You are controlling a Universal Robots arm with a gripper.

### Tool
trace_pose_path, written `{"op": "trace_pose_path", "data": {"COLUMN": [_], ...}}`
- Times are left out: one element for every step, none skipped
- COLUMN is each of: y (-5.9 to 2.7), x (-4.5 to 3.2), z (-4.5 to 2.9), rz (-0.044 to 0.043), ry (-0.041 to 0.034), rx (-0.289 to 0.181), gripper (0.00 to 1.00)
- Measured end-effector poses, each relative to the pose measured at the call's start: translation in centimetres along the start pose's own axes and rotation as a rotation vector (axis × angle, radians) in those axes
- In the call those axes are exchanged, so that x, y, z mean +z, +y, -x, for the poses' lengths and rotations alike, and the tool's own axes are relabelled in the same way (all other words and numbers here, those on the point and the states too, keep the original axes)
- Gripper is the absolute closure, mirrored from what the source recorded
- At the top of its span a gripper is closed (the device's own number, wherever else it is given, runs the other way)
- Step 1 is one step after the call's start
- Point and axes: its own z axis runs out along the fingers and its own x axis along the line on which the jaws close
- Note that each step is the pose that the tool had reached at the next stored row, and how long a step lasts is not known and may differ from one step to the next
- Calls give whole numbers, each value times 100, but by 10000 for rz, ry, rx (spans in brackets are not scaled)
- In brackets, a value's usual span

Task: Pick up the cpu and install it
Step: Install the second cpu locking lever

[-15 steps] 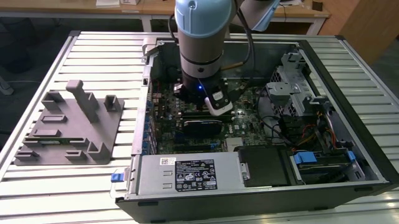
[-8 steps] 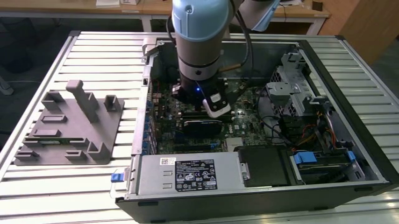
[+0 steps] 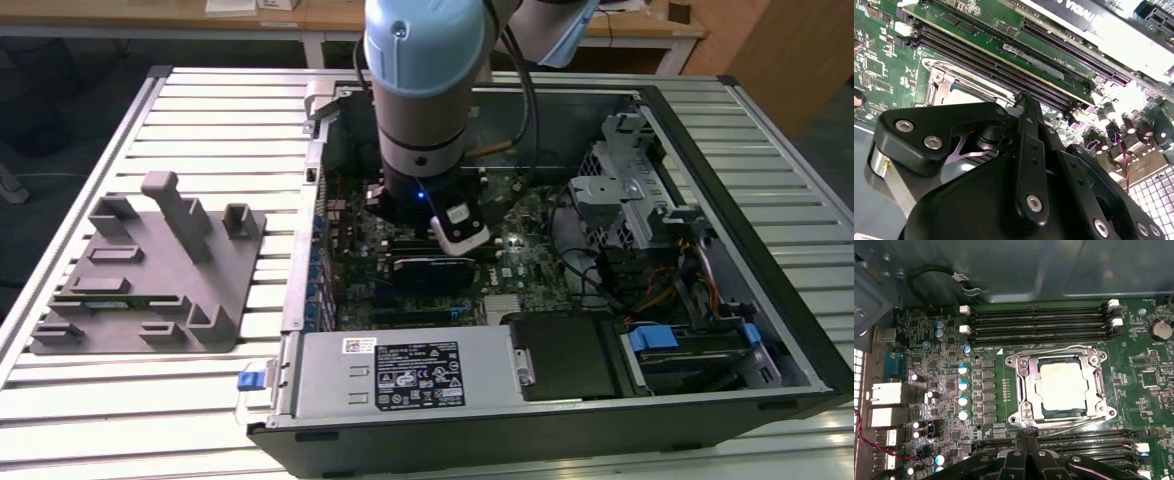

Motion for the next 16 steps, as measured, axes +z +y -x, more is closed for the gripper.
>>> {"op": "trace_pose_path", "data": {"y": [-1,-1,-2,-3,-3,-5,-6,-8,-9,-10,-12,-13,-14,-15,-17,-18], "x": [3,6,8,12,16,21,25,30,34,39,43,47,52,57,61,67], "z": [-2,-4,-6,-7,-7,-7,-8,-9,-11,-14,-17,-18,-20,-23,-27,-31], "rz": [34,76,111,138,160,173,186,199,211,222,238,262,287,314,337,355], "ry": [2,5,8,10,11,11,12,13,14,14,14,13,10,9,7,5], "rx": [4,6,8,10,11,13,15,17,19,23,30,44,61,77,93,106], "gripper": [89,89,89,89,89,89,89,89,89,89,89,89,89,89,89,89]}}
